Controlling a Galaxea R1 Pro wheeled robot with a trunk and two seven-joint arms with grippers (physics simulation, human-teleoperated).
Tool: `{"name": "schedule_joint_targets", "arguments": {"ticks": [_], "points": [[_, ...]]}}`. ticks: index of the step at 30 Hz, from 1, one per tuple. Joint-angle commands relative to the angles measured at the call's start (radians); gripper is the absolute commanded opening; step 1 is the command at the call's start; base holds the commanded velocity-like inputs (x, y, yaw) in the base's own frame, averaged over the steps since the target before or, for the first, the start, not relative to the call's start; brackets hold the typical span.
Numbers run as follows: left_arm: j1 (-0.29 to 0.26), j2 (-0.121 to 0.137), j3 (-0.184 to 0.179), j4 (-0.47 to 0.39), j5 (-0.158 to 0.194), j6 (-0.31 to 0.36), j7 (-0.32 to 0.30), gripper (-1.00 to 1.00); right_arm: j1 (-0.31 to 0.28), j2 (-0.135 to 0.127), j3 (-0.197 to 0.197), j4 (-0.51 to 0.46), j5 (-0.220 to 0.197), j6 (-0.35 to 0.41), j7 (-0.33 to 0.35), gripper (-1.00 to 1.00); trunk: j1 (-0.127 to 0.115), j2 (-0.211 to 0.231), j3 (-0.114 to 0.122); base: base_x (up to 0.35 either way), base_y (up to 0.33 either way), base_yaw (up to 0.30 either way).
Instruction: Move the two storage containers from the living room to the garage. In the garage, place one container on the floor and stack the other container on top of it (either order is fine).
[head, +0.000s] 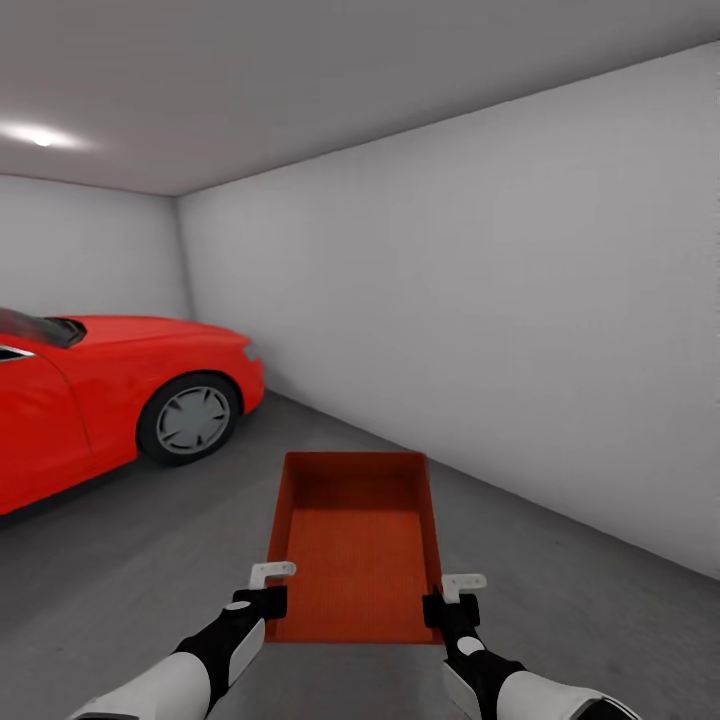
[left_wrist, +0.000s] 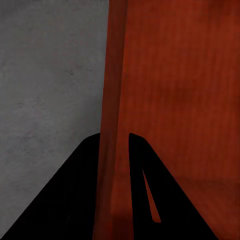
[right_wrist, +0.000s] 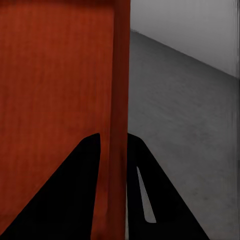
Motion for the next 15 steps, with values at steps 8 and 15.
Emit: {"name": "schedule_joint_targets", "arguments": {"ticks": [8, 15], "points": [[0.000, 0.006, 0.026, -0.001, 0.001, 0.004, 0.009, -1.00, -0.002, 0.000, -0.034, -0.002, -0.006, -0.007, -0.006, -1.00, 0.001, -0.001, -0.002, 0.314, 0.187, -0.281], [0.000, 0.006, 0.026, -0.002, 0.001, 0.004, 0.009, -1.00, -0.001, 0.000, -0.034, -0.002, -0.006, -0.007, -0.006, -1.00, 0.001, -0.001, -0.002, 0.312, 0.189, -0.281]]}}
